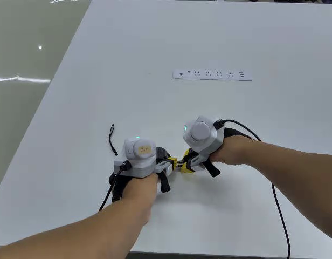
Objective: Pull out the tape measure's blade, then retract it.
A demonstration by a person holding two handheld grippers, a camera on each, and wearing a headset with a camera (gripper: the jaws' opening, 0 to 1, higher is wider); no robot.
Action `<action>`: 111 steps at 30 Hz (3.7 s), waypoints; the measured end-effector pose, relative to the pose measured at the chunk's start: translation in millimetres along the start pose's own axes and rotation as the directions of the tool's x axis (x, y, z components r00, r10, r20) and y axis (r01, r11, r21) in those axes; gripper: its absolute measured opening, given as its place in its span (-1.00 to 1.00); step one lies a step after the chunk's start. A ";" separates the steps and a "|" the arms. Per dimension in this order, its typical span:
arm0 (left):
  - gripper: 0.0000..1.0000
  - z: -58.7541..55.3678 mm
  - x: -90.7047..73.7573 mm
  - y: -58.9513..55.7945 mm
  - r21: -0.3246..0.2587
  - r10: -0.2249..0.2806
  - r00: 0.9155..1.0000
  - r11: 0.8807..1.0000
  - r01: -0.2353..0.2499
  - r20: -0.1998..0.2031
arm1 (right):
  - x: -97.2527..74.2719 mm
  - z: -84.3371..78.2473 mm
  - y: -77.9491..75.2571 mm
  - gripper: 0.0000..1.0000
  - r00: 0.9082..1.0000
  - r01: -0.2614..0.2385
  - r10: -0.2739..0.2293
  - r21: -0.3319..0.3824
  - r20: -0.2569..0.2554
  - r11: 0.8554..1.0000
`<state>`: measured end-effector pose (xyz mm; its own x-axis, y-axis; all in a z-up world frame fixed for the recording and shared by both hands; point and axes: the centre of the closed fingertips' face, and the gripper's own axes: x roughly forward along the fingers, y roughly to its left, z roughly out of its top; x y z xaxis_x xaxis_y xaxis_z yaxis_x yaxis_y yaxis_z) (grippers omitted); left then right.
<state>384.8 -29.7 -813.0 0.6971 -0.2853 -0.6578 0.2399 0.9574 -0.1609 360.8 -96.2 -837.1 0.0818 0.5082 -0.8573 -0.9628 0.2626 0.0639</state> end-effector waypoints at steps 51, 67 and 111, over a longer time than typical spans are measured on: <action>0.31 1.3 -0.5 0.1 -0.046 -0.028 1.000 0.999 0.029 0.010 | 11.8 20.9 2.7 -0.73 0.997 -0.022 0.023 -0.020 0.071 1.000; 0.31 1.8 0.2 0.7 -0.040 -0.035 0.999 0.999 0.035 0.016 | 11.6 23.1 4.6 -0.73 0.993 -0.025 0.028 -0.023 0.112 0.999; 0.32 -0.6 -1.9 -1.3 0.003 -0.077 0.997 0.997 0.077 0.002 | -3.2 14.5 7.7 1.00 0.980 0.014 -0.043 0.148 0.194 0.989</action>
<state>382.7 -30.3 -811.9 0.6780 -0.3587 -0.6416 0.2949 0.9323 -0.2095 356.9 -83.9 -826.5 0.1720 0.6461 -0.7436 -0.9126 0.3888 0.1267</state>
